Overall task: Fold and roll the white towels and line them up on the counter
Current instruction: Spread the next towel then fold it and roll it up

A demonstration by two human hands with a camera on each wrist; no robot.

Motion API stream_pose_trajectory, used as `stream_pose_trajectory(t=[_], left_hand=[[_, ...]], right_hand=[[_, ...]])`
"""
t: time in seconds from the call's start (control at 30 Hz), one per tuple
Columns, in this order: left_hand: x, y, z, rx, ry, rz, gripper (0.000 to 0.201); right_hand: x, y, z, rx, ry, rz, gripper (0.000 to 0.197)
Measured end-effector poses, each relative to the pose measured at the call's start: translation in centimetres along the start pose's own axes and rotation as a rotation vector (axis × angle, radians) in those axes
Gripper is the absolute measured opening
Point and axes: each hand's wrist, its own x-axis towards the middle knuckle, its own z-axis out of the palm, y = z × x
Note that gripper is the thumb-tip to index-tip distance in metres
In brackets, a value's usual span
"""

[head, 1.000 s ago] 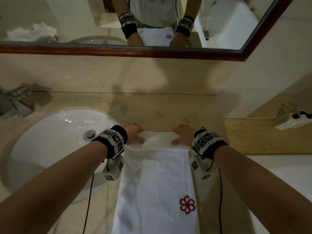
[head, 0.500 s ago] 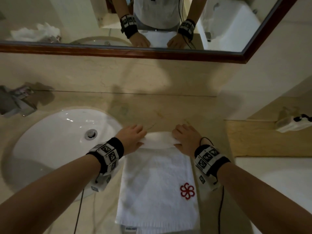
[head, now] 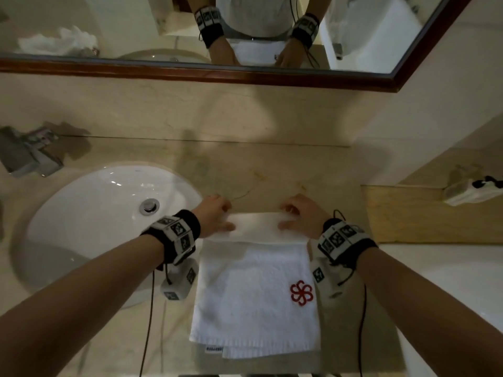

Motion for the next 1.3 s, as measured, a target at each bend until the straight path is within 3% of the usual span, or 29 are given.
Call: stream_pose_trajectory(t=[0.07, 0.13, 0.3, 0.37, 0.47, 0.53, 0.73, 0.87, 0.93, 0.97, 1.03, 1.07, 1.13, 1.2, 1.3], left_hand=[[0.2, 0.1, -0.1, 0.108, -0.116, -0.068, 0.061], [0.2, 0.1, 0.4, 0.183, -0.195, -0.073, 0.059], [-0.3, 0.1, 1.1, 0.219, -0.147, 0.013, 0.052], [-0.2, 0.1, 0.6, 0.246, -0.065, 0.066, 0.050], [-0.3, -0.1, -0.2, 0.244, 0.126, 0.135, 0.050], [-1.0, 0.0, -0.6, 0.308, 0.184, 0.191, 0.050], [-2.0, -0.2, 0.8, 0.566, 0.090, 0.344, 0.057], [-3.2, -0.1, 0.2, 0.619, 0.036, 0.485, 0.038], [-3.4, 0.1, 0.0, 0.547, 0.004, 0.497, 0.045], [-3.6, 0.7, -0.3, 0.497, -0.041, 0.463, 0.046], [-3.4, 1.7, -0.9, 0.394, -0.098, 0.327, 0.024], [-2.9, 1.9, -1.0, 0.358, -0.121, 0.257, 0.018], [-2.1, 1.9, -1.1, 0.297, -0.201, 0.113, 0.040], [-1.5, 1.7, -0.4, 0.352, -0.219, 0.087, 0.058], [-1.7, 2.0, 0.6, 0.382, -0.296, 0.065, 0.049]], right_hand=[[0.5, 0.2, -0.4, -0.063, -0.142, 0.092, 0.051], [0.6, 0.1, -0.5, -0.128, -0.234, 0.142, 0.050], [0.2, -1.4, -0.2, -0.256, -0.264, 0.124, 0.044], [0.1, -1.9, -0.6, -0.358, -0.233, 0.085, 0.044], [-0.3, -2.6, -1.5, -0.473, -0.063, -0.025, 0.042], [-0.9, -2.9, -1.4, -0.536, 0.037, -0.110, 0.038], [-3.5, -1.8, 2.7, -0.649, 0.191, -0.322, 0.049], [-5.1, -0.9, 4.2, -0.532, 0.156, -0.395, 0.031], [-5.5, -1.2, 4.1, -0.402, 0.144, -0.391, 0.023], [-5.4, -1.4, 3.7, -0.346, 0.112, -0.341, 0.023], [-4.7, -1.9, 2.5, -0.174, 0.015, -0.132, 0.021], [-4.3, -2.3, 1.8, -0.100, -0.012, -0.052, 0.031], [-3.0, -2.5, 1.0, -0.149, -0.066, 0.015, 0.055], [-2.3, -2.8, 0.9, -0.381, -0.194, 0.037, 0.064], [-2.7, -2.9, 1.4, -0.332, -0.331, 0.092, 0.057]])
